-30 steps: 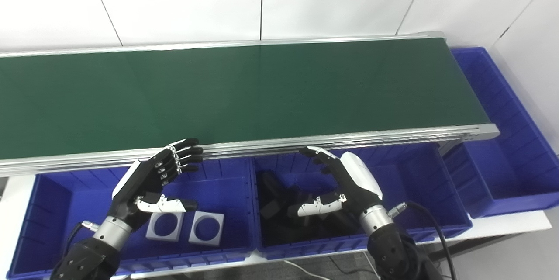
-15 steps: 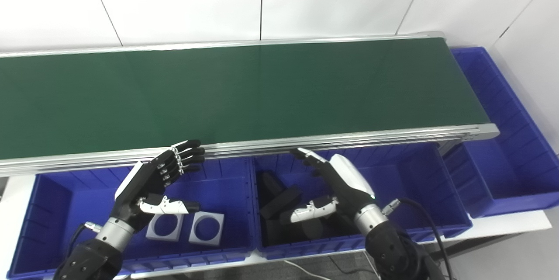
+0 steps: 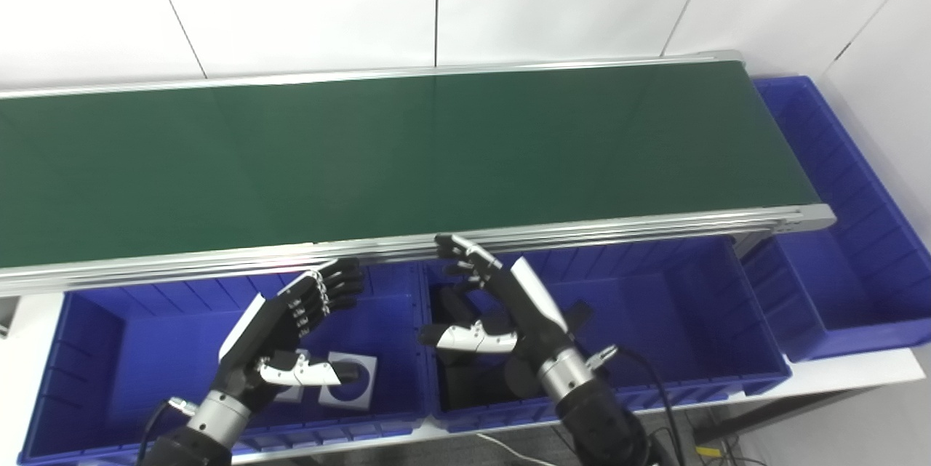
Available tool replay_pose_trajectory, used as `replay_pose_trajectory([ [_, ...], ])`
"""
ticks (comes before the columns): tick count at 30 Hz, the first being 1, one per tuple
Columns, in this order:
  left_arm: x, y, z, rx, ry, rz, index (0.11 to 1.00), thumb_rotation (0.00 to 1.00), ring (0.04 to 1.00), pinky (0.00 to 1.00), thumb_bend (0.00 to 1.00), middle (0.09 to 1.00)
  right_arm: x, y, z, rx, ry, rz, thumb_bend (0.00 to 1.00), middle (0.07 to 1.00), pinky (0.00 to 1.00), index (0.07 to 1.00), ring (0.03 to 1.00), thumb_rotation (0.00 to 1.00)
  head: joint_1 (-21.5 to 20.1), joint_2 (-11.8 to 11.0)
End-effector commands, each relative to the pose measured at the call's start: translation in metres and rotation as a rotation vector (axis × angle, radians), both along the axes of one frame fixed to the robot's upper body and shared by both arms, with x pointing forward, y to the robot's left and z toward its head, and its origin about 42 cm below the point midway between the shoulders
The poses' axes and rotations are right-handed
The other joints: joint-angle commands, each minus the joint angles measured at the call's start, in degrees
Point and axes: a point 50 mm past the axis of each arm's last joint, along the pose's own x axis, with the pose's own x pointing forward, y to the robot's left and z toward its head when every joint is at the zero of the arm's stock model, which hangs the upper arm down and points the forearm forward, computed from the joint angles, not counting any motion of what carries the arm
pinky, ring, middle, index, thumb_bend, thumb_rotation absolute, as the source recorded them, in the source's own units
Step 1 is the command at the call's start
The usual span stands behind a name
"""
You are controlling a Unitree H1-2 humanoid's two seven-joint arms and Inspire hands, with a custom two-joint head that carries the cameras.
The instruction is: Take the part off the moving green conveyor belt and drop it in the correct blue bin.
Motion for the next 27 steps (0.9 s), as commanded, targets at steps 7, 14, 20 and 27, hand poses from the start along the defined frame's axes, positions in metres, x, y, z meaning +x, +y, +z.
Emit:
replay_pose_trajectory([
  [7,-0.002,-0.009,0.006,-0.007,-0.057,0.010,0.857,0.18,0.847,0.84,1.00,0.859,0.006,-0.007,-0.012,0.071,-0.094,-0.006,0.82,0.859,0.74,0.918,0.811,0.50,2.4,-1.9],
  [14,-0.002,-0.014,-0.001,0.007,-0.065,0.018,0.868,0.18,0.854,0.84,1.00,0.872,0.004,-0.019,-0.027,0.068,-0.068,-0.013,0.86,0.859,0.76,0.915,0.824,0.46,4.2,-3.5],
  [20,-0.002,-0.020,-0.007,0.012,-0.074,0.043,0.873,0.19,0.867,0.86,1.00,0.880,0.001,-0.027,-0.033,0.062,-0.080,-0.007,0.82,0.855,0.74,0.903,0.817,0.48,6.0,-6.0],
  [27,-0.003,-0.027,-0.018,-0.001,-0.076,0.058,0.886,0.22,0.886,0.88,1.00,0.893,-0.004,-0.034,-0.043,0.097,-0.095,-0.016,0.73,0.851,0.76,0.898,0.821,0.59,7.5,-9.3],
])
